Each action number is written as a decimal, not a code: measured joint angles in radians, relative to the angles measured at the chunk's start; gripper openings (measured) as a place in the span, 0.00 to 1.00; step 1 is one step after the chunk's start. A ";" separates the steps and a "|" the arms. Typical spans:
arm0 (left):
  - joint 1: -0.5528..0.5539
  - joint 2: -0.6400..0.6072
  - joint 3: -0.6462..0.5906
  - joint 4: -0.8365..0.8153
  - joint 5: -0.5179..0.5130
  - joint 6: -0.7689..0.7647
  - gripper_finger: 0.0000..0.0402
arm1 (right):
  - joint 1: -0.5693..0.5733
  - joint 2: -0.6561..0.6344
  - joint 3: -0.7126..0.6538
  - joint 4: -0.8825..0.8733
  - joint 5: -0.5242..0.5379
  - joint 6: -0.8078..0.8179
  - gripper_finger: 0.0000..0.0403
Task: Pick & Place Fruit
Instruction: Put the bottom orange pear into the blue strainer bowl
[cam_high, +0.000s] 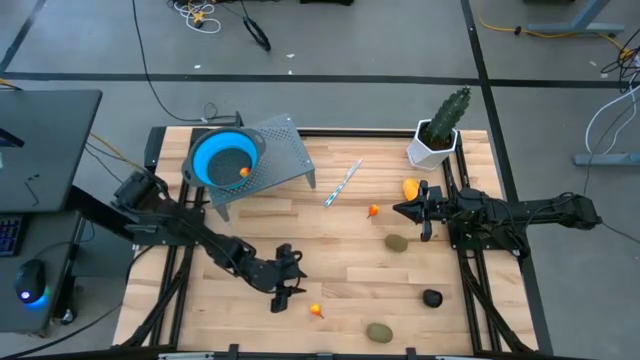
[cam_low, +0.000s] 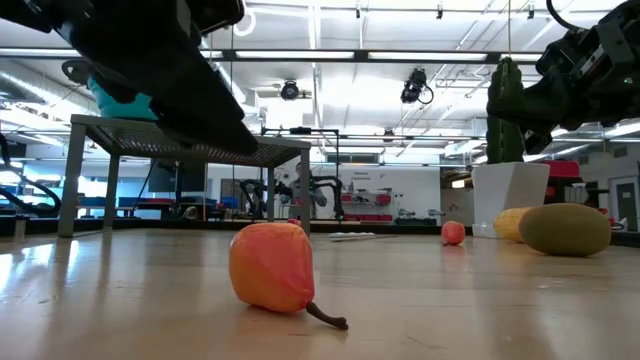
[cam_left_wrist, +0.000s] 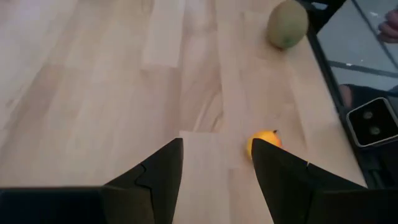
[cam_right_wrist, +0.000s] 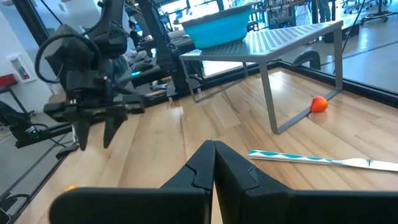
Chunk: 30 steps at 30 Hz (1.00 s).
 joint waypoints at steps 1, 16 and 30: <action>-0.004 0.011 0.000 0.021 0.000 0.002 0.50 | 0.000 0.000 0.000 0.000 0.000 0.000 0.03; -0.048 0.117 0.000 0.147 -0.057 -0.029 0.70 | 0.000 0.000 0.000 0.000 0.000 0.000 0.03; -0.072 0.117 0.001 0.199 -0.084 -0.029 0.78 | 0.000 0.000 0.000 0.000 0.000 0.000 0.03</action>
